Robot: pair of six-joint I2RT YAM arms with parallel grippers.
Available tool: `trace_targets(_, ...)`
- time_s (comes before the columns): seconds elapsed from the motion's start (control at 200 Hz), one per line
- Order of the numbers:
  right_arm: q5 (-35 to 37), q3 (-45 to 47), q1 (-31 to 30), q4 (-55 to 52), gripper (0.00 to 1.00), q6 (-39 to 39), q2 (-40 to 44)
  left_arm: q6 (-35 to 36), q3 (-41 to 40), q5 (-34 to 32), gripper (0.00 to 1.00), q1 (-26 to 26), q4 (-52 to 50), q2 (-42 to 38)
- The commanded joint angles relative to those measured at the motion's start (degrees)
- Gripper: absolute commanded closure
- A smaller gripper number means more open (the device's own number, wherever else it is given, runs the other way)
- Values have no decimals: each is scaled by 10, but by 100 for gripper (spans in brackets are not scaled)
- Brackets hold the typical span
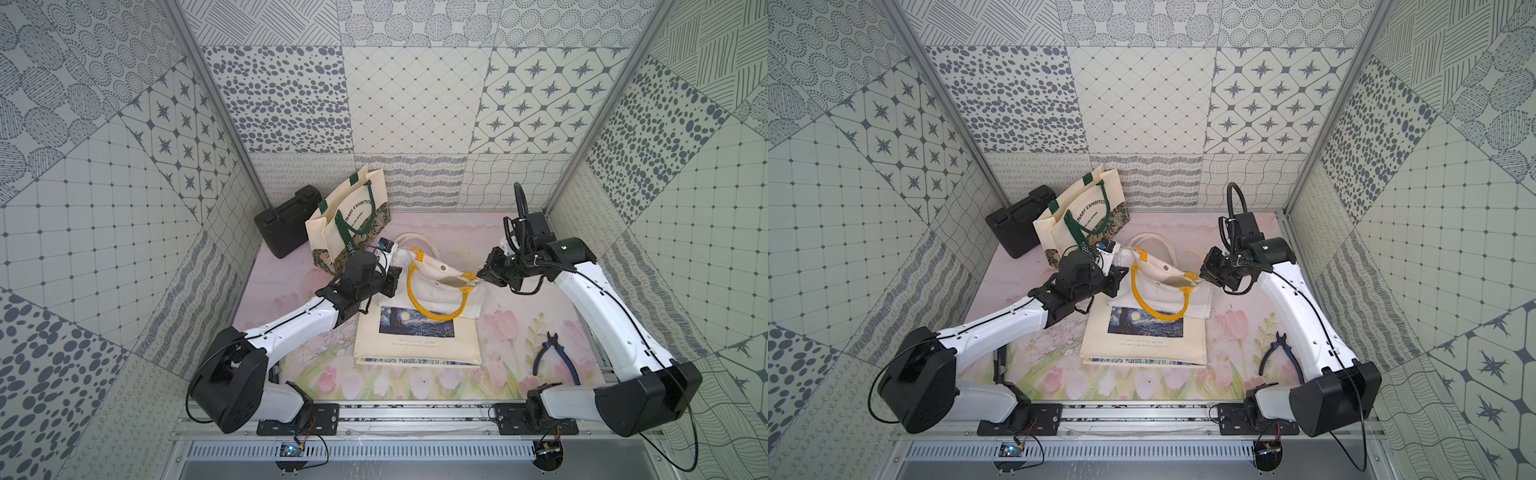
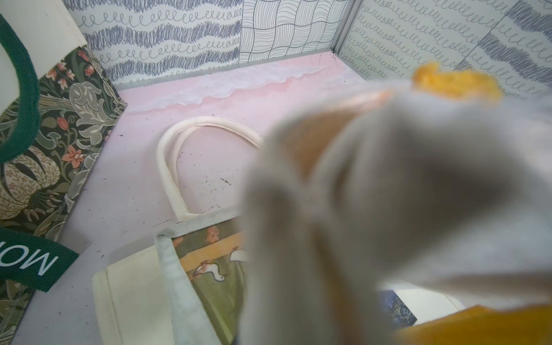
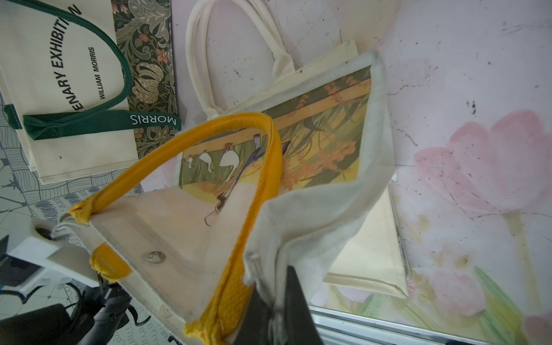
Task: Put away the canvas bag
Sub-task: Place the canvas bag at the center of the board.
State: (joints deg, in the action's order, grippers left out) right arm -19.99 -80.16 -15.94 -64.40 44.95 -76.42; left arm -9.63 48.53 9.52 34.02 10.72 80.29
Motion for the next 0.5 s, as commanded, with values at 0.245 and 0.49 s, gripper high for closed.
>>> trace_targets(0.245, -43, -11, 45, 31, 53, -138, 42, -50, -8, 60, 94, -49, 27, 21)
trace_targets(0.49, -53, 99, 82, 254, 54, -240, 100, -43, -19, 77, 59, -58, 50, 32)
